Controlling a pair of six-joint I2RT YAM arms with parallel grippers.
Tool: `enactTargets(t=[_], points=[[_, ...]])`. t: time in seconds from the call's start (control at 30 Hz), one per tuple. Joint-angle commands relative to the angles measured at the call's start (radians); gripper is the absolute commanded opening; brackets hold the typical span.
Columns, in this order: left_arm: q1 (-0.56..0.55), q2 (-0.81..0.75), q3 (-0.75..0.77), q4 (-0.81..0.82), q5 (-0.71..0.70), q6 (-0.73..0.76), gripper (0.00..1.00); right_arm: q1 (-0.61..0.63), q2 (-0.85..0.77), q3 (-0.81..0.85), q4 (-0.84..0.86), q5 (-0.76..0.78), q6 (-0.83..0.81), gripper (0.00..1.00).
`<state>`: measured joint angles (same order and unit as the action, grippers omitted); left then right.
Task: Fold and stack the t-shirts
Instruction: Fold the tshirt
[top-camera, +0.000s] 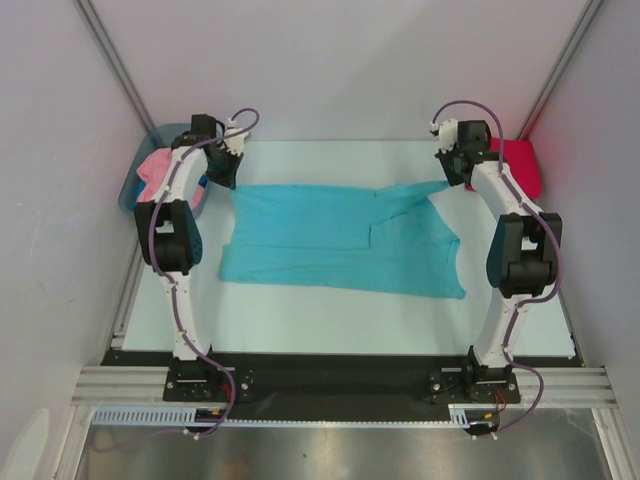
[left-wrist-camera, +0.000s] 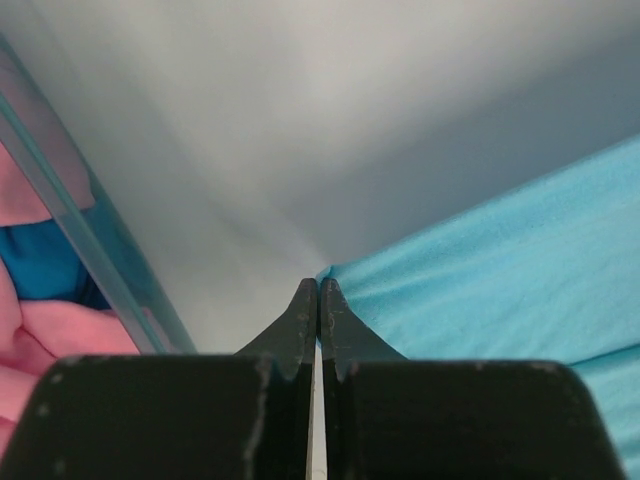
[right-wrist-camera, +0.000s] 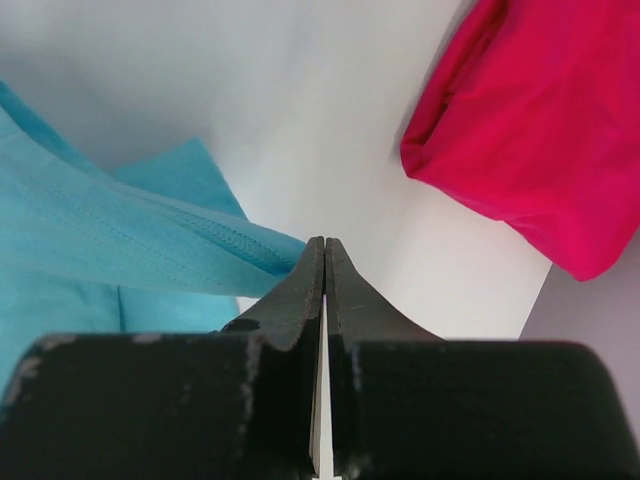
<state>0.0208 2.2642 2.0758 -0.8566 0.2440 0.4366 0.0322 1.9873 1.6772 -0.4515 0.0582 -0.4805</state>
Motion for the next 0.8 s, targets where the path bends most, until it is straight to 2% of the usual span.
enactTargets(t=[0.0,0.27,0.53,0.77], points=[[0.002,-0.121,-0.046,0.031,-0.014,0.047,0.0,-0.014,-0.106,-0.017,-0.056,-0.047,-0.046,0.0],[0.002,-0.203,-0.166,0.041,-0.011,0.08,0.0,-0.066,-0.159,-0.062,-0.179,-0.181,-0.07,0.0],[0.001,-0.259,-0.241,0.042,-0.008,0.122,0.0,-0.086,-0.206,-0.112,-0.259,-0.215,-0.118,0.0],[0.004,-0.295,-0.287,0.079,-0.072,0.136,0.0,-0.109,-0.226,-0.135,-0.279,-0.216,-0.141,0.0]])
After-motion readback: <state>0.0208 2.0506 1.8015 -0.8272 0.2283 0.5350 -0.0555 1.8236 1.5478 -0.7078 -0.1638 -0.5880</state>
